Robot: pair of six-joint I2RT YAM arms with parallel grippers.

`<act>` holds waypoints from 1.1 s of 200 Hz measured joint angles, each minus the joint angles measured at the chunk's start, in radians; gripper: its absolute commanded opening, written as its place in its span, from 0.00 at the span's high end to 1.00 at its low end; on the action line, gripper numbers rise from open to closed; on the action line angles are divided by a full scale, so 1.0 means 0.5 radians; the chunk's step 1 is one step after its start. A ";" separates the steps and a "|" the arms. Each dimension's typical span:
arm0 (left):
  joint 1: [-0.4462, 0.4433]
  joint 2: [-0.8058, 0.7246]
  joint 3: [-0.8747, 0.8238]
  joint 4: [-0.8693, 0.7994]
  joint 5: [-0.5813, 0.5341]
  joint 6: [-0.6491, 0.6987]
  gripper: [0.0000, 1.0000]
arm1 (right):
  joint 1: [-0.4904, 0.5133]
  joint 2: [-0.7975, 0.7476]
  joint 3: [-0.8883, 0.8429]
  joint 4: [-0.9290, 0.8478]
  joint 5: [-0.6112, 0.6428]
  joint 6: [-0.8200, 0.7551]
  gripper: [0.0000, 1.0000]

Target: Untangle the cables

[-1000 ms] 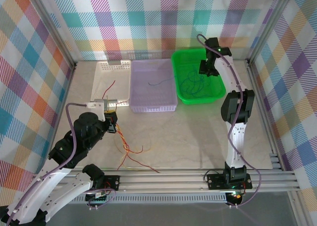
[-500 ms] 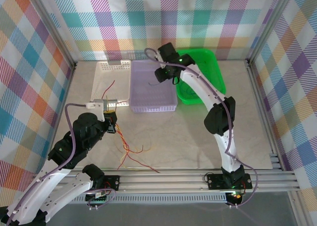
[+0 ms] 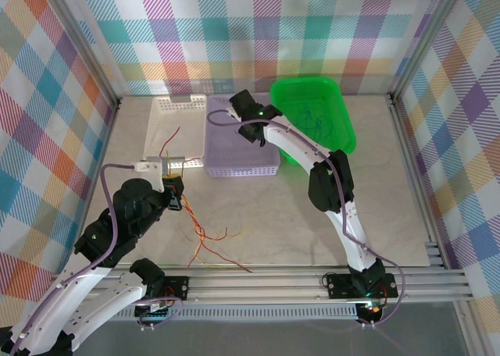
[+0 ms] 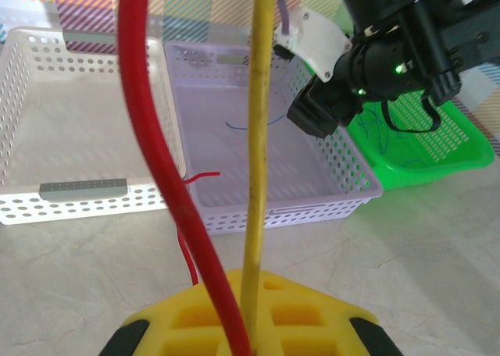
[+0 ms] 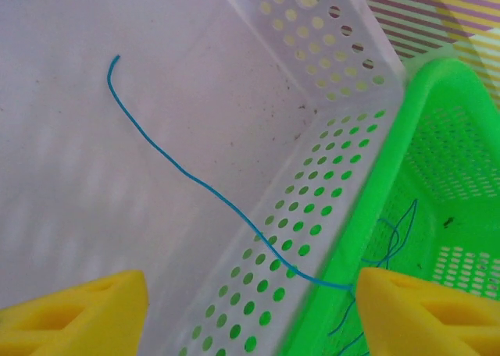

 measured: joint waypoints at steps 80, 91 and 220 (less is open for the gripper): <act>0.000 0.000 0.000 0.000 0.001 0.013 1.00 | 0.011 0.181 -0.006 0.268 0.212 -0.278 0.27; 0.000 0.000 0.000 0.000 0.001 0.013 1.00 | 0.011 0.212 -0.005 0.284 0.234 -0.300 0.26; 0.001 0.008 0.000 0.000 0.015 0.014 1.00 | -0.060 0.424 0.017 0.563 0.433 -0.542 0.29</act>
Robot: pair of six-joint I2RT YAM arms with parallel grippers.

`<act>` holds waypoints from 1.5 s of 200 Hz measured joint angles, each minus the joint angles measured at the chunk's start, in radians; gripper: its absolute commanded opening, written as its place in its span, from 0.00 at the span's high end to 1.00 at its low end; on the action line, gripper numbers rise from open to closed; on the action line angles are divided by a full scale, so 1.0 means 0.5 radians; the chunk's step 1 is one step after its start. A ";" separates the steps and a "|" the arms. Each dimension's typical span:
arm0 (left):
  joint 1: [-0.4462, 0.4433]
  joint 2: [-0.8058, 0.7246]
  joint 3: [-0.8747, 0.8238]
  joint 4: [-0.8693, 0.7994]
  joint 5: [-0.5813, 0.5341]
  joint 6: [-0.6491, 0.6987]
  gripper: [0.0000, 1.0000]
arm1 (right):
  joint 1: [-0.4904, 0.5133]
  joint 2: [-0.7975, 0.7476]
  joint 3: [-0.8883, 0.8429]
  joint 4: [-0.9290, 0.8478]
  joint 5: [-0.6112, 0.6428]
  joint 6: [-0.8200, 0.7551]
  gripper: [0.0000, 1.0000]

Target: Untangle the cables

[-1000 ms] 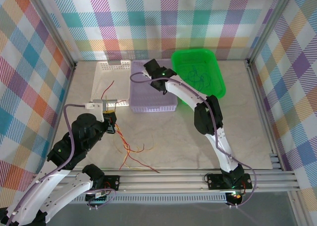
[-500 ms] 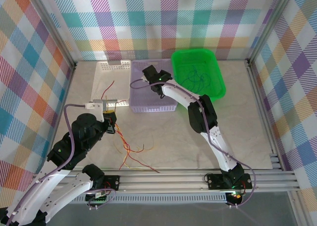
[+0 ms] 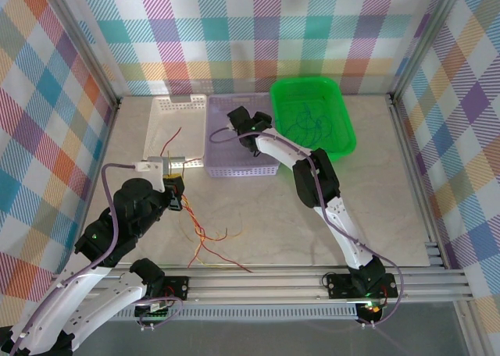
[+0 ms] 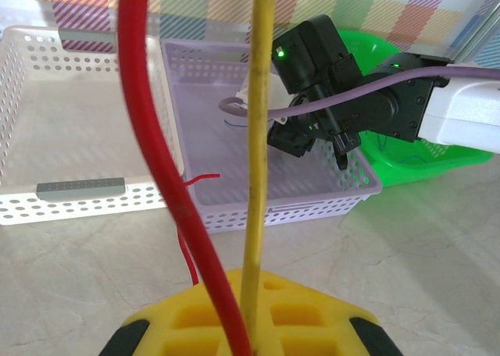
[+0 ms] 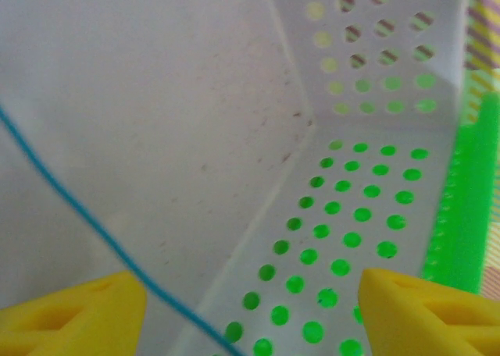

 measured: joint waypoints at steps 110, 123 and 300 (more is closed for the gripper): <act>0.001 0.002 0.000 0.000 -0.001 0.007 1.00 | -0.079 0.080 0.102 0.156 0.056 -0.089 0.76; 0.001 0.002 0.000 0.000 -0.001 0.008 1.00 | -0.082 0.085 0.102 0.141 0.056 -0.080 0.83; 0.001 0.026 0.000 0.000 -0.008 0.008 1.00 | -0.412 -0.919 -0.088 -0.375 -0.420 0.927 1.00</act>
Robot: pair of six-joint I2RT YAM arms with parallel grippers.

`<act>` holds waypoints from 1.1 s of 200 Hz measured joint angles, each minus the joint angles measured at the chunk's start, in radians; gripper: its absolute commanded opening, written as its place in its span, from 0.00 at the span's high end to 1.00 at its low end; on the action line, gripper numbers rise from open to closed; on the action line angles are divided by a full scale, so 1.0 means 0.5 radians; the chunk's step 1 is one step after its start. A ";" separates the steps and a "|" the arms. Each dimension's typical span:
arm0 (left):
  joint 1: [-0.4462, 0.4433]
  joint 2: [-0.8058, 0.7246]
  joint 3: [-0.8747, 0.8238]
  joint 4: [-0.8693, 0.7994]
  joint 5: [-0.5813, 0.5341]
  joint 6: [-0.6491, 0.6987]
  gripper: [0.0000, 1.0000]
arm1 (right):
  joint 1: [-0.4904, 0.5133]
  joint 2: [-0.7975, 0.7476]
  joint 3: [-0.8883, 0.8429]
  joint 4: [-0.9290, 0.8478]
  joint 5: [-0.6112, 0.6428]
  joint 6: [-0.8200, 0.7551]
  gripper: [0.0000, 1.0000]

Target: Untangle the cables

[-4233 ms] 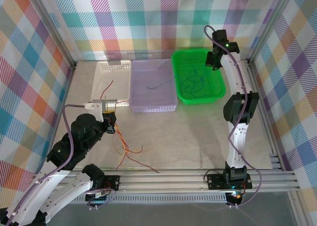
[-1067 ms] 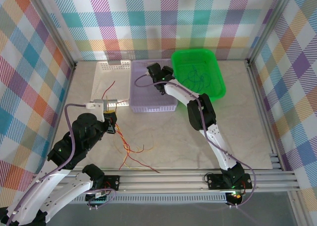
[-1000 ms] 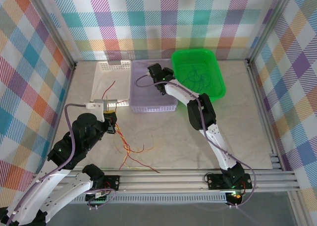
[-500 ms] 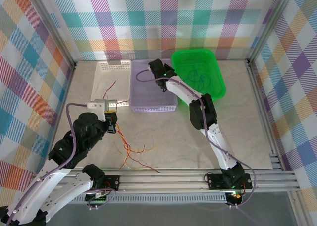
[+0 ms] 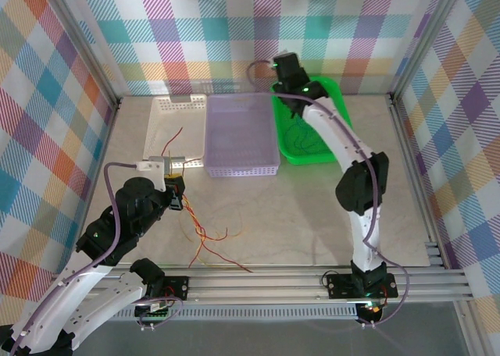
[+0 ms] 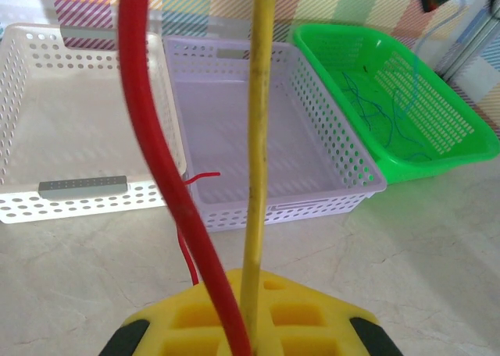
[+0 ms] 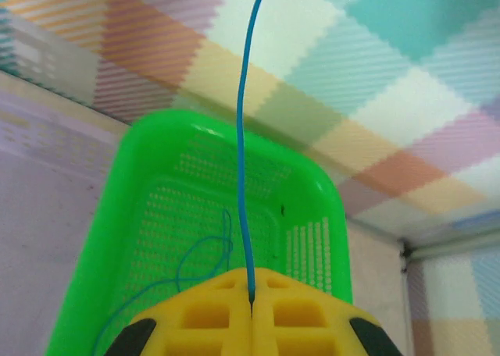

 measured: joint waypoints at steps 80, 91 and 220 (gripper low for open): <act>0.000 0.170 0.137 0.011 0.045 -0.163 1.00 | -0.370 0.291 0.095 -0.524 -0.674 0.520 0.96; 0.001 0.195 0.153 0.047 0.061 -0.198 1.00 | -0.369 0.365 0.169 -0.591 -0.741 0.562 0.86; -0.063 0.855 0.323 0.529 0.153 -0.430 1.00 | -0.367 -0.852 -1.041 -0.089 -1.717 1.042 0.29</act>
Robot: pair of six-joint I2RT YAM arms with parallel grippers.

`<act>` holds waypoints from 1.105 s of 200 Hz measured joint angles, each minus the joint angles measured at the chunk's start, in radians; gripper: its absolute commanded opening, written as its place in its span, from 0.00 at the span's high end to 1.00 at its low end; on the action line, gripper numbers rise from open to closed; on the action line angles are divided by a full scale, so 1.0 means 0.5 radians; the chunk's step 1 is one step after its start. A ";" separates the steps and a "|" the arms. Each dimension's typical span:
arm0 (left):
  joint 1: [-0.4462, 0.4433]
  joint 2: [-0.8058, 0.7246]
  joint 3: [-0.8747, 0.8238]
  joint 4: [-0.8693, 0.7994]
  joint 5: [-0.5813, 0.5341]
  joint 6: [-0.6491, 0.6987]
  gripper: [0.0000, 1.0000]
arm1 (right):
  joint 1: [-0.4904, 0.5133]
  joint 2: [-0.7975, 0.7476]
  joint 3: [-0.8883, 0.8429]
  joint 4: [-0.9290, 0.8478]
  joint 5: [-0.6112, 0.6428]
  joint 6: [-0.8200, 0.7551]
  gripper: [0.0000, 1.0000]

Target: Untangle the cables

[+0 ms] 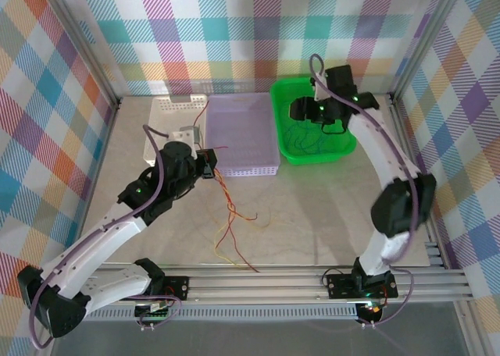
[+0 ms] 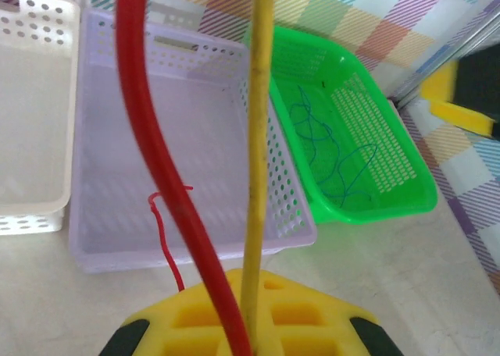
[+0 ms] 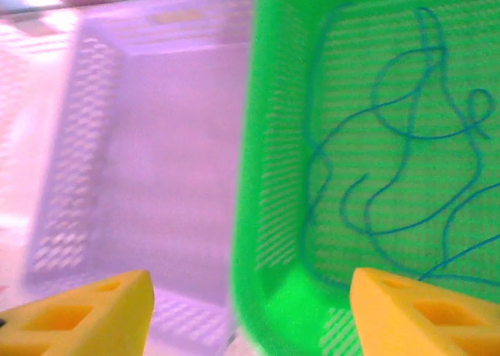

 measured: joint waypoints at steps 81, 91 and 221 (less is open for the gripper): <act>-0.075 0.397 0.281 0.119 0.013 -0.033 1.00 | 0.620 -0.709 -1.382 0.804 -0.691 0.246 0.29; -0.089 0.428 0.302 0.133 0.010 -0.047 1.00 | 0.705 -0.751 -1.415 0.849 -0.680 0.252 0.30; -0.191 0.579 0.434 0.125 -0.009 -0.104 0.95 | 0.889 -0.888 -1.543 1.085 -0.391 0.288 1.00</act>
